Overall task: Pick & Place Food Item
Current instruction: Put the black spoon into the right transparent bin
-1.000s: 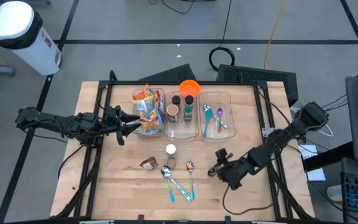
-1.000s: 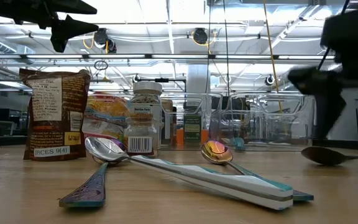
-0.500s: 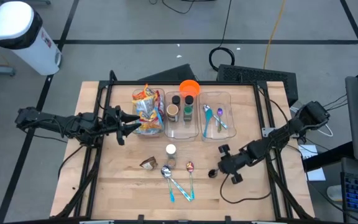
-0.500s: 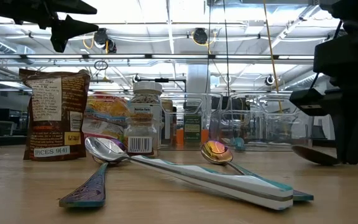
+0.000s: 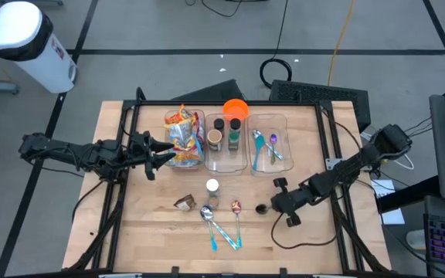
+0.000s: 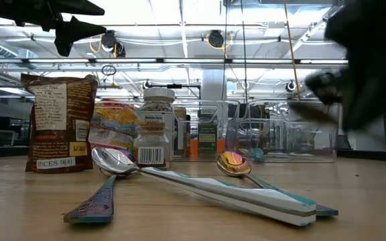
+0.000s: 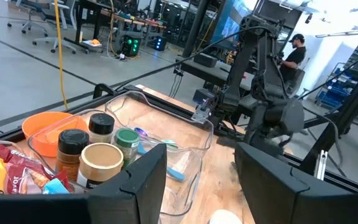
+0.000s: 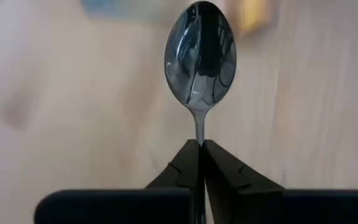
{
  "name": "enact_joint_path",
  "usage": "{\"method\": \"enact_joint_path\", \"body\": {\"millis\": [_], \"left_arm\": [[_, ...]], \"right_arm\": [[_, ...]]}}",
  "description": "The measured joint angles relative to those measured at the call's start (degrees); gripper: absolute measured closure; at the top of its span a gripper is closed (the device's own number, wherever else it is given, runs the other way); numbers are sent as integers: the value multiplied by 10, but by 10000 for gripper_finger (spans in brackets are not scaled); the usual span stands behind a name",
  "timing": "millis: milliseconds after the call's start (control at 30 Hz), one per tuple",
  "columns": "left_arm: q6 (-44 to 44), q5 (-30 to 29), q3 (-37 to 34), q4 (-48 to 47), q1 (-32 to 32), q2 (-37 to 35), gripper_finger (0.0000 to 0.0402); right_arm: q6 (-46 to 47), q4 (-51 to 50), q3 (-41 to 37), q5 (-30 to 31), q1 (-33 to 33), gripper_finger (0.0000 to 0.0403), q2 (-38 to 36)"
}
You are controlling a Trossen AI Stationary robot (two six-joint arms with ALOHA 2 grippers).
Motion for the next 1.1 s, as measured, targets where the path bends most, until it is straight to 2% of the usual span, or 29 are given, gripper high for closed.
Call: {"method": "enact_joint_path", "body": {"millis": [267,567,800,933,1100], "left_arm": [[-1,0,0,0,0,0,204],[-1,0,0,0,0,0,204],[0,0,0,0,0,0,204],[0,0,0,0,0,0,204],[0,0,0,0,0,0,204]], "right_arm": [[-6,99,7,5,3,401,-105],[-28,153,7,160,-44,402,-206],[-42,197,8,180,-155,402,-232],[-44,188,8,181,-244,402,-228],[0,156,7,179,-356,402,-209]]}}
